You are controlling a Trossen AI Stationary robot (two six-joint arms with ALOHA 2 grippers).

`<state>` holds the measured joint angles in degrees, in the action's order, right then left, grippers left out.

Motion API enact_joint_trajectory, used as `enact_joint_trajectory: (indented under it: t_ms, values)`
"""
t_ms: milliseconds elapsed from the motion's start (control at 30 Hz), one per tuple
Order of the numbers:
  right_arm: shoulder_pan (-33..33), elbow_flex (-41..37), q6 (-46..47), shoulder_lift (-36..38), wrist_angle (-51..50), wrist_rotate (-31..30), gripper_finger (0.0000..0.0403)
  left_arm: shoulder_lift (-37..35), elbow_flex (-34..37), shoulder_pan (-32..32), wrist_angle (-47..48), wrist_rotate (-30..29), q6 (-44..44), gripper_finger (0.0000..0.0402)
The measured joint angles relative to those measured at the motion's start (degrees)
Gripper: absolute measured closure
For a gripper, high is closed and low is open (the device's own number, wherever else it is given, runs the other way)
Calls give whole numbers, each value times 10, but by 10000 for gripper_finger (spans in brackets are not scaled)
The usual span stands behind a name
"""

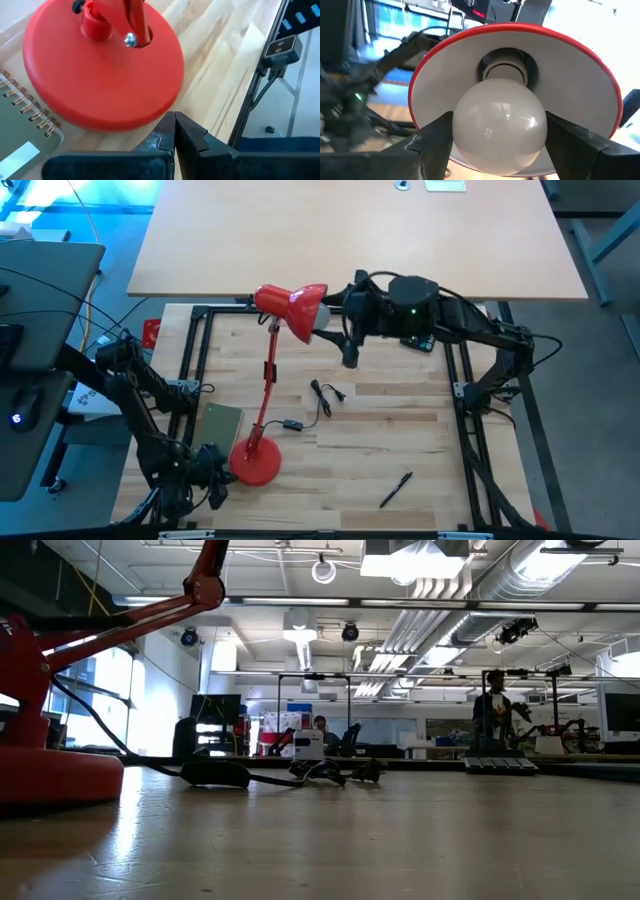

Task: Screw lightbulb
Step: Remove the white lightbulb from the red lamp

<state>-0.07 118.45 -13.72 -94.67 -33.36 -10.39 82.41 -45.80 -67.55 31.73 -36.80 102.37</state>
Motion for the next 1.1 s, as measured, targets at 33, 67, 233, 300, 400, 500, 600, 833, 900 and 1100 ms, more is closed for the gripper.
enact_joint_trajectory:
  t_ms: [33,67,233,300,400,500,600,833,900,1100]
  values:
    - [4,0,-22,0,0,-7,132,0,0,0,0,5,0,401]
    - [8,0,-46,0,0,-14,132,0,0,0,1,10,-3,401]
    - [31,0,-160,0,4,-63,132,0,0,0,23,30,-10,401]
    - [41,0,-210,0,8,-88,132,0,0,0,39,34,-10,401]
    - [57,0,-291,0,15,-120,132,-1,0,0,62,36,1,401]
    - [74,0,-383,-6,37,-143,132,-1,0,0,73,35,17,401]
    - [93,0,-488,-23,78,-164,132,-1,0,1,76,35,27,401]
    - [123,2,-755,-77,176,-241,132,-1,0,5,63,35,58,401]
    - [125,2,-816,-92,211,-264,132,-1,0,5,42,34,60,401]
    - [125,1,-843,-101,250,-264,132,-1,-1,5,-19,35,33,401]
